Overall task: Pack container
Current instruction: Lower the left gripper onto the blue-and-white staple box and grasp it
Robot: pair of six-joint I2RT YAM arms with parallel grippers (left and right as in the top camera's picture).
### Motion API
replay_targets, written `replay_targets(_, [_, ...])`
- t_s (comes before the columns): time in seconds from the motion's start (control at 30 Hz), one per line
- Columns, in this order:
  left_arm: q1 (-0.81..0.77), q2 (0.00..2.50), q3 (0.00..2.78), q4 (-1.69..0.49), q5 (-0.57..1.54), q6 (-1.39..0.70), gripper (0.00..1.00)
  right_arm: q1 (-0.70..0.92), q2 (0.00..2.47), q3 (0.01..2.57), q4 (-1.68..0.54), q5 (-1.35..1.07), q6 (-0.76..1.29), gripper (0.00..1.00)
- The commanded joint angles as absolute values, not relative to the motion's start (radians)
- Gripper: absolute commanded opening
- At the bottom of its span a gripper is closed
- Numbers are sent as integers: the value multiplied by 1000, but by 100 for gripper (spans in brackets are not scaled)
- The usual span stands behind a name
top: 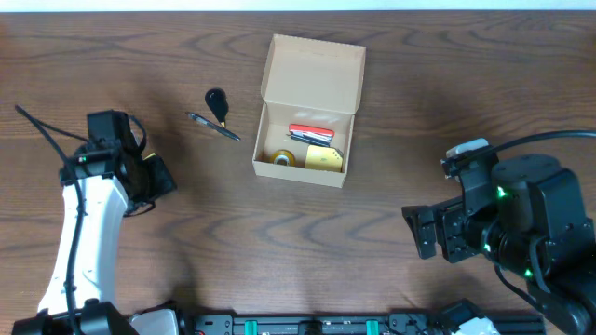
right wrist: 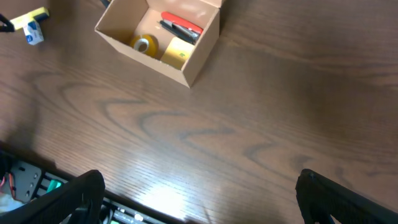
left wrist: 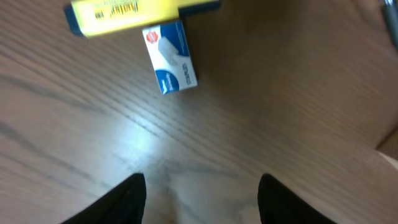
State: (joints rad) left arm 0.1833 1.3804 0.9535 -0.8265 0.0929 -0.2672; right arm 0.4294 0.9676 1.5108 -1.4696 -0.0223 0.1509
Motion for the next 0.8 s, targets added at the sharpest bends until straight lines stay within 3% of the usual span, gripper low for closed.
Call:
replay_targets(0.0, [189, 1387, 900, -796, 36, -377, 57, 422, 967, 1524, -1471, -11, 141, 99])
replay_targets(0.3, [189, 1397, 814, -656, -70, -467, 57, 422, 967, 1524, -1471, -12, 141, 99])
replay_targets(0.5, [189, 1470, 768, -539, -79, -460, 67, 422, 967, 1524, -1471, -12, 141, 99])
replay_targets(0.77, [189, 1610, 768, -400, -79, -424, 69, 422, 967, 1524, -1471, -11, 141, 99])
